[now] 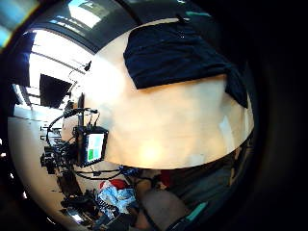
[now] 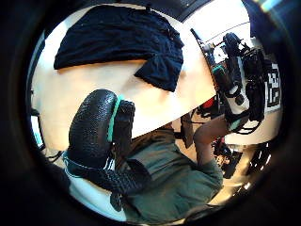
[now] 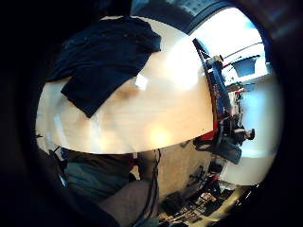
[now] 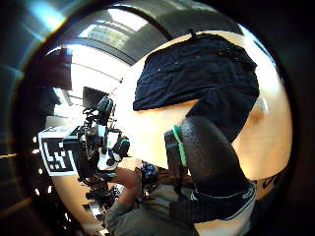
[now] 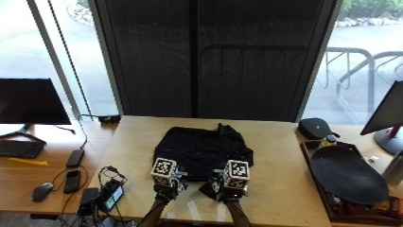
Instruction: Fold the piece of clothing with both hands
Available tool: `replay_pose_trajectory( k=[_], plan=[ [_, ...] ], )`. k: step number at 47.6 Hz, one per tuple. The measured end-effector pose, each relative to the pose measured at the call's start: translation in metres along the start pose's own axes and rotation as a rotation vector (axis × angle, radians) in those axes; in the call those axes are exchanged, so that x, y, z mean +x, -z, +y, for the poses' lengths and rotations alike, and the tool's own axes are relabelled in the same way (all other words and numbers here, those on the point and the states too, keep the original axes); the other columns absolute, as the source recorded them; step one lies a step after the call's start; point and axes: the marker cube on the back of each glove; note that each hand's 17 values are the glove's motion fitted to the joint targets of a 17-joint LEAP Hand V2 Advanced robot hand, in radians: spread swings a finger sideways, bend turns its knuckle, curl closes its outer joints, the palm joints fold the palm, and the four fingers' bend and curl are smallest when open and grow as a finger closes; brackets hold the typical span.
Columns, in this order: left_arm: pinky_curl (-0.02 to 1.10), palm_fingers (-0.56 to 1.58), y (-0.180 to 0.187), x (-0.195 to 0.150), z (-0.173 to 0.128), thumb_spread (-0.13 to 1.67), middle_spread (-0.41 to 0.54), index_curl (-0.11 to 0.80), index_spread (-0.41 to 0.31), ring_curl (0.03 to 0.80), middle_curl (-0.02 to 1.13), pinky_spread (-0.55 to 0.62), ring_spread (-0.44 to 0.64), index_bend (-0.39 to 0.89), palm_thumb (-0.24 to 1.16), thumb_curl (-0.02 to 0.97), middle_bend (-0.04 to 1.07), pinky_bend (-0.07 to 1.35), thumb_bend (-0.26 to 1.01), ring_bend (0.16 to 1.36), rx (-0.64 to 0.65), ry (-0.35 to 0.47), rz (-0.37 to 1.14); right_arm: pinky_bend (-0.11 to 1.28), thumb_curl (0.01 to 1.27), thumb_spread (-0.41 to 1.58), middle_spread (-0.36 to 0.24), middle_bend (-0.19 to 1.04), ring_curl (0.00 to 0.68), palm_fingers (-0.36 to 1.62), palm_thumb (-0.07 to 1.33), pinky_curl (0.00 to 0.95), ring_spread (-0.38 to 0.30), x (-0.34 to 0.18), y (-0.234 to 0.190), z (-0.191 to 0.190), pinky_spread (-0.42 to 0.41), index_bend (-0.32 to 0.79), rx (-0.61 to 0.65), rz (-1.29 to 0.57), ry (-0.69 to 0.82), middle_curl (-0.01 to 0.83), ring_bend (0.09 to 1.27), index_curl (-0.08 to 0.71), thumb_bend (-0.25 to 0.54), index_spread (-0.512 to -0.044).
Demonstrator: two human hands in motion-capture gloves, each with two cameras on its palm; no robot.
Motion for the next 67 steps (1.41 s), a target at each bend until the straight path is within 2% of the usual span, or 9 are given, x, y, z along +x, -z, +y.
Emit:
replay_pose_trajectory(
  k=[9,15,27,35,48,55,57,59,67],
  plan=[
    [0.25,0.32,0.000,-0.003,-0.004,1.21,0.032,0.266,-0.092,0.279,0.35,0.37,0.23,0.14,0.27,0.265,0.21,0.42,-0.01,0.55,-0.019,0.005,0.009,0.67,0.27,1.27,0.018,0.19,0.221,0.09,0.40,0.331,0.174,0.011,0.001,-0.003,0.268,0.12,0.015,-0.005,0.000,0.267,0.35,0.208,0.071,-0.364],
    [0.26,0.33,-0.021,-0.009,-0.025,1.21,0.032,0.271,-0.092,0.287,0.36,0.36,0.22,0.13,0.28,0.277,0.21,0.43,-0.01,0.57,-0.040,0.029,-0.012,0.69,0.29,1.24,0.022,0.19,0.235,0.09,0.44,0.342,0.182,0.014,-0.004,-0.007,0.256,0.12,-0.029,0.002,-0.006,0.281,0.37,0.207,0.053,-0.349],
    [0.29,0.33,-0.062,-0.016,-0.056,1.19,0.032,0.273,-0.092,0.300,0.39,0.34,0.20,0.12,0.33,0.304,0.21,0.45,-0.01,0.58,-0.171,0.081,-0.026,0.73,0.33,1.19,0.028,0.19,0.254,0.09,0.52,0.356,0.183,0.030,-0.071,-0.056,0.250,0.12,-0.141,0.084,-0.023,0.299,0.38,0.209,0.016,-0.323],
    [0.30,0.33,-0.052,-0.024,-0.047,1.18,0.024,0.275,-0.086,0.306,0.39,0.32,0.19,0.13,0.39,0.322,0.21,0.46,-0.01,0.58,-0.294,0.153,-0.085,0.81,0.35,1.16,0.033,0.16,0.279,0.12,0.60,0.374,0.151,0.019,-0.065,-0.058,0.148,0.09,-0.174,0.053,0.012,0.291,0.46,0.194,0.008,-0.300],
    [0.32,0.35,-0.088,-0.039,-0.059,1.17,0.011,0.288,-0.081,0.313,0.41,0.30,0.16,0.14,0.45,0.339,0.20,0.46,-0.01,0.58,-0.479,0.208,-0.063,0.83,0.37,1.12,0.036,0.19,0.304,0.11,0.68,0.377,0.096,0.036,-0.100,-0.075,0.070,0.11,-0.324,0.103,-0.036,0.298,0.50,0.193,-0.012,-0.273],
    [0.31,0.40,-0.091,-0.041,-0.056,1.18,-0.003,0.314,-0.100,0.309,0.41,0.28,0.15,0.19,0.47,0.342,0.20,0.42,-0.01,0.56,-0.461,0.231,-0.081,0.71,0.36,1.11,0.000,0.21,0.307,0.24,0.67,0.341,0.032,0.036,-0.104,-0.075,0.064,0.19,-0.334,0.089,-0.024,0.313,0.52,0.228,-0.025,-0.294],
    [0.32,0.39,-0.092,-0.040,-0.056,1.19,-0.002,0.314,-0.101,0.308,0.41,0.28,0.15,0.16,0.47,0.341,0.19,0.42,-0.01,0.56,-0.440,0.228,-0.085,0.71,0.36,1.11,0.000,0.19,0.303,0.22,0.68,0.341,0.023,0.037,-0.103,-0.075,0.063,0.15,-0.322,0.111,-0.029,0.310,0.52,0.227,-0.021,-0.290],
    [0.31,0.47,-0.092,-0.040,-0.058,1.19,-0.024,0.336,-0.122,0.308,0.41,0.27,0.12,0.21,0.48,0.341,0.20,0.38,-0.01,0.55,-0.395,0.214,-0.091,0.61,0.35,1.11,-0.026,0.22,0.302,0.34,0.66,0.314,-0.005,0.038,-0.102,-0.076,0.058,0.26,-0.300,0.143,-0.037,0.323,0.49,0.269,-0.029,-0.318],
    [0.29,0.67,-0.090,-0.039,-0.066,1.22,-0.100,0.378,-0.170,0.306,0.42,0.21,0.01,0.23,0.52,0.343,0.21,0.29,0.00,0.53,-0.195,0.186,-0.222,0.49,0.34,1.15,-0.129,0.21,0.312,0.65,0.69,0.288,-0.110,0.032,-0.097,-0.078,0.000,0.31,-0.129,0.248,0.002,0.340,0.50,0.327,-0.003,-0.341]
  ],
)
